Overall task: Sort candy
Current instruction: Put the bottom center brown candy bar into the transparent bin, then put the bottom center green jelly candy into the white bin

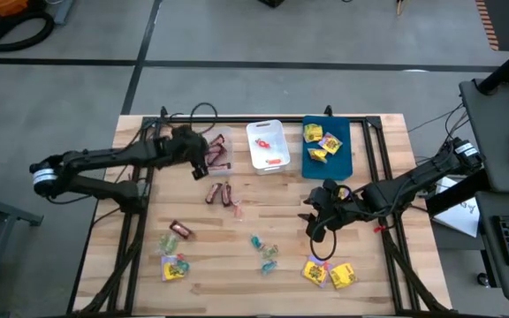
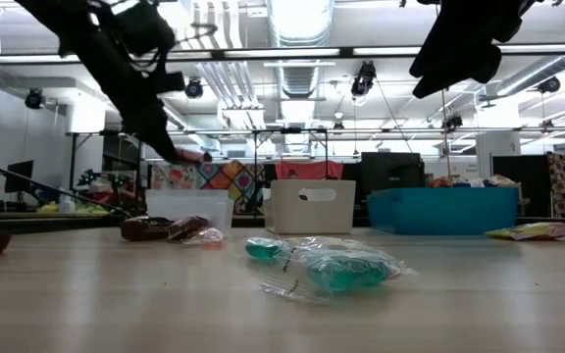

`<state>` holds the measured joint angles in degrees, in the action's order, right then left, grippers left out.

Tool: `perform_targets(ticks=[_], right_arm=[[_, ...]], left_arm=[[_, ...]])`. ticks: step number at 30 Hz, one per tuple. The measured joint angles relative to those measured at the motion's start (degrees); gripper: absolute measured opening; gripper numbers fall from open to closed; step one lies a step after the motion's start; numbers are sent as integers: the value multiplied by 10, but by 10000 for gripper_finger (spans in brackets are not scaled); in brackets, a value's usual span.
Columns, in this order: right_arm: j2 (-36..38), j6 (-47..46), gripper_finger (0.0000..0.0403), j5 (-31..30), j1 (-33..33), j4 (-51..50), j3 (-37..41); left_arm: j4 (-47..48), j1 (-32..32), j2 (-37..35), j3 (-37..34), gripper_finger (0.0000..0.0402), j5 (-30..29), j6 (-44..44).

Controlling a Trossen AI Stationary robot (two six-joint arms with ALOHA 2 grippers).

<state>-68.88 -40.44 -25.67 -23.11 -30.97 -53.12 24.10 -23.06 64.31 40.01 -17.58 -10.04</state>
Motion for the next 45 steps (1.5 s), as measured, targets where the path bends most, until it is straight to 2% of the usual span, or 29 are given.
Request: perform_targets(ticks=[4, 14, 21, 24, 28, 31, 37, 40, 45], right_arm=[[0, 0, 215, 0, 0, 0, 0], [0, -5, 215, 0, 0, 0, 0], [0, -9, 215, 1, 0, 0, 0], [-8, 7, 215, 1, 0, 6, 0], [-45, 71, 215, 18, -5, 43, 0], [-86, 125, 215, 50, -8, 85, 0], [-168, 192, 215, 78, -16, 159, 0], [-202, 209, 215, 79, -24, 186, -3], [-250, 226, 215, 81, -32, 207, -29]], left_arm=[[-3, -29, 16, 3, 100, 23, -15], [-9, -29, 34, 3, 164, 26, -25], [-11, -29, 25, 3, 182, 41, -5], [-15, -27, 14, 3, 181, 75, 31], [-35, -12, 0, 4, 180, 154, 97], [-58, 19, -7, 3, 180, 184, 150], [-97, 129, -8, 0, 180, 182, 207], [-110, 190, -8, 0, 180, 156, 227], [-121, 283, -8, 0, 180, 80, 266]])
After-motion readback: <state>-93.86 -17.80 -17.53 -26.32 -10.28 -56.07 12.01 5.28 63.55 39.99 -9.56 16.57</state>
